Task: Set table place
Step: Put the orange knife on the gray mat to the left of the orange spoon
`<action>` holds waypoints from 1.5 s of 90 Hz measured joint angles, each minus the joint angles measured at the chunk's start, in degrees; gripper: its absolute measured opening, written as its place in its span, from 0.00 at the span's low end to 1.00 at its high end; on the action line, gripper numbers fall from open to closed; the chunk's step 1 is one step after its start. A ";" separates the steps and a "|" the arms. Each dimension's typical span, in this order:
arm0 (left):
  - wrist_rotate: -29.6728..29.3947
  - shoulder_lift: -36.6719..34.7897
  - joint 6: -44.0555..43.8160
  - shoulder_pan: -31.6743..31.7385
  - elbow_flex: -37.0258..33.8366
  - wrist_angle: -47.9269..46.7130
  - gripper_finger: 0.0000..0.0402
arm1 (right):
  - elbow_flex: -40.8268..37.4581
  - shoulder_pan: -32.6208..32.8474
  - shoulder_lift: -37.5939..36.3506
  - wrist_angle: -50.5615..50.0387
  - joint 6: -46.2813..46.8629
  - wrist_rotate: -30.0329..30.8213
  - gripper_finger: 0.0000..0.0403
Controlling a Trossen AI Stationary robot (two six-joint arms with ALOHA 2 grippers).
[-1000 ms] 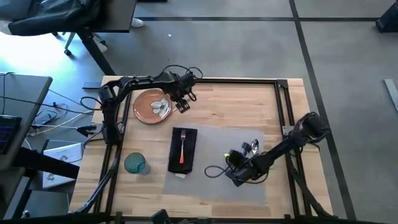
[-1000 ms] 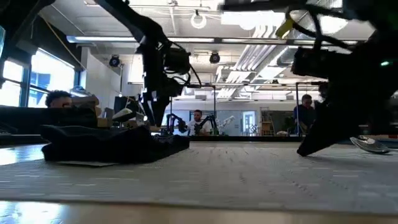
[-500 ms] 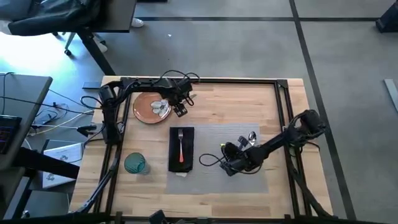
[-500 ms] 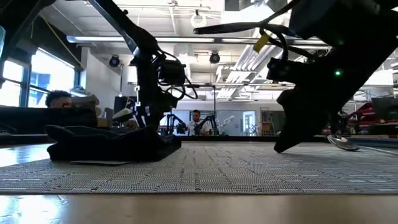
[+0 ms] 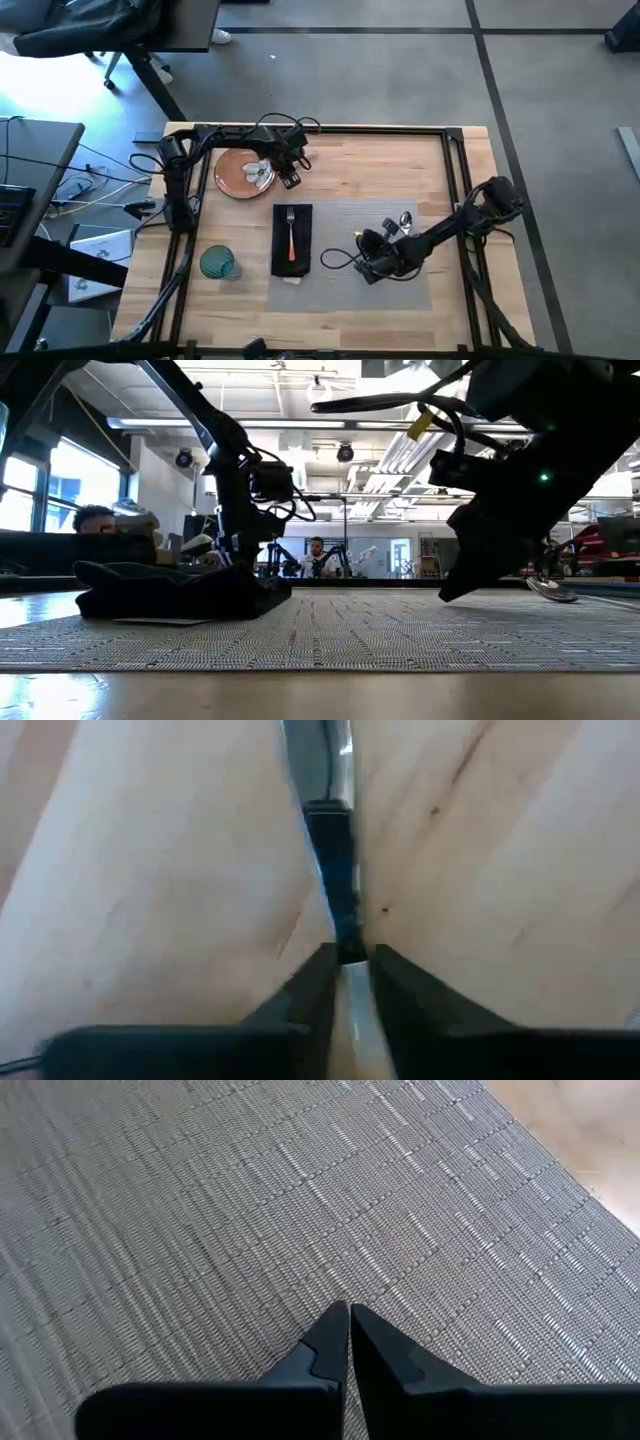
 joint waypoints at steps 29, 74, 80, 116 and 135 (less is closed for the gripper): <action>-2.14 -0.31 -0.01 -2.17 0.41 0.05 0.01 | 0.00 0.38 0.00 0.02 -0.46 0.17 0.00; -3.84 -0.07 0.61 -7.40 7.04 -6.31 0.01 | 0.02 0.38 -0.02 -0.04 -0.48 0.20 0.00; -3.83 -0.04 0.66 -7.71 7.10 -6.42 0.00 | 0.02 0.38 -0.02 -0.04 -0.48 0.18 0.00; -3.32 -0.15 7.68 -6.53 6.00 -2.24 0.17 | 0.02 1.08 -0.02 -0.15 -0.48 -0.11 0.00; -1.17 -0.27 9.03 -4.44 1.59 1.39 0.31 | 0.02 1.22 -0.02 -0.17 -0.48 -0.22 0.00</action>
